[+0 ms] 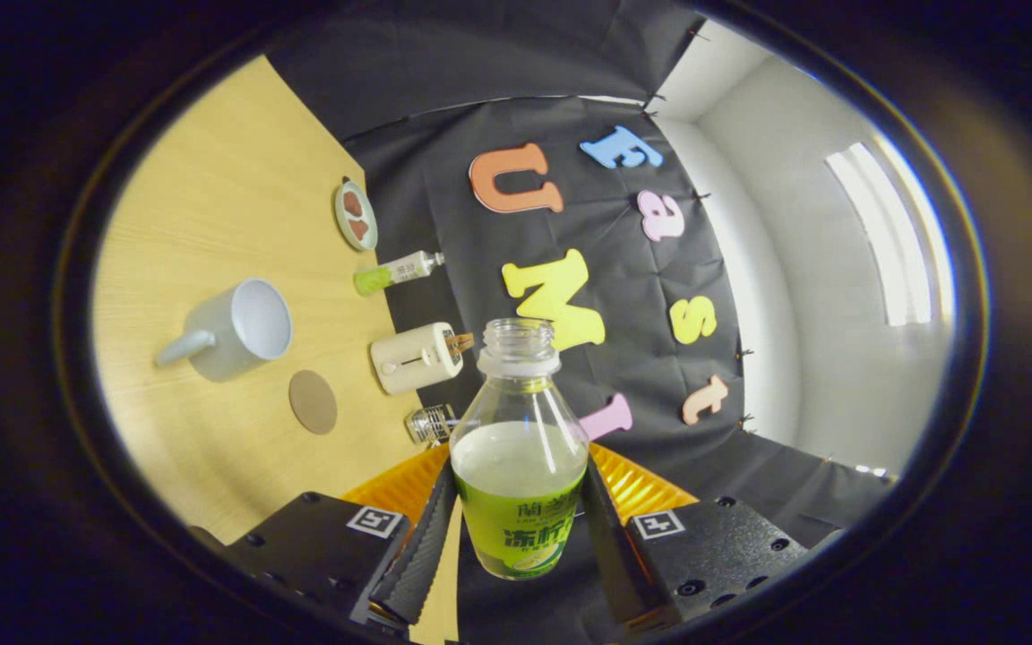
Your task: Take the bottle from table, then pour the juice into the cup, finally place the bottle on the coaster
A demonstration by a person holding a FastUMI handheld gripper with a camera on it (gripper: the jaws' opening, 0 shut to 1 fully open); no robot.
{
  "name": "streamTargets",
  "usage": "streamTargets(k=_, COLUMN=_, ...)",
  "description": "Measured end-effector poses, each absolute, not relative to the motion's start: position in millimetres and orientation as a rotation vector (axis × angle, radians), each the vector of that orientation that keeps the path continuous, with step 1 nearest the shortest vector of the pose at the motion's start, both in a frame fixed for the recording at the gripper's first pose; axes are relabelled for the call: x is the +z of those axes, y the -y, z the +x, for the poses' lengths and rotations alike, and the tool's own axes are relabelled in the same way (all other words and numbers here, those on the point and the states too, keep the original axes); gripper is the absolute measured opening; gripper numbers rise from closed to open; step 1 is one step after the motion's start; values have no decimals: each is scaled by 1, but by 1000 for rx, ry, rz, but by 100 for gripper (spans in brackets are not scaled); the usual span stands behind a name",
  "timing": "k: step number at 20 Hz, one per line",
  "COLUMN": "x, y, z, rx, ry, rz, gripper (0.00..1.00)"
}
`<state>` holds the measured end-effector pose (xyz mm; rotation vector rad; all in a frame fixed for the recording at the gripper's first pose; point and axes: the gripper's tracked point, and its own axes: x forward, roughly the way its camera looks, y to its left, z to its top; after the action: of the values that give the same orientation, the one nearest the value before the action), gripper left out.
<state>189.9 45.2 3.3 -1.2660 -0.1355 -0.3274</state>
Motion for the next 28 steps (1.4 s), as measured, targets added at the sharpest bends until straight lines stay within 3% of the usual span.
streamTargets(k=12, x=-6, y=-64, z=243, rx=-426, ry=145, rz=-1526, gripper=79)
streamTargets(k=28, x=-7, y=-94, z=235, rx=-473, ry=147, rz=-1764, gripper=78)
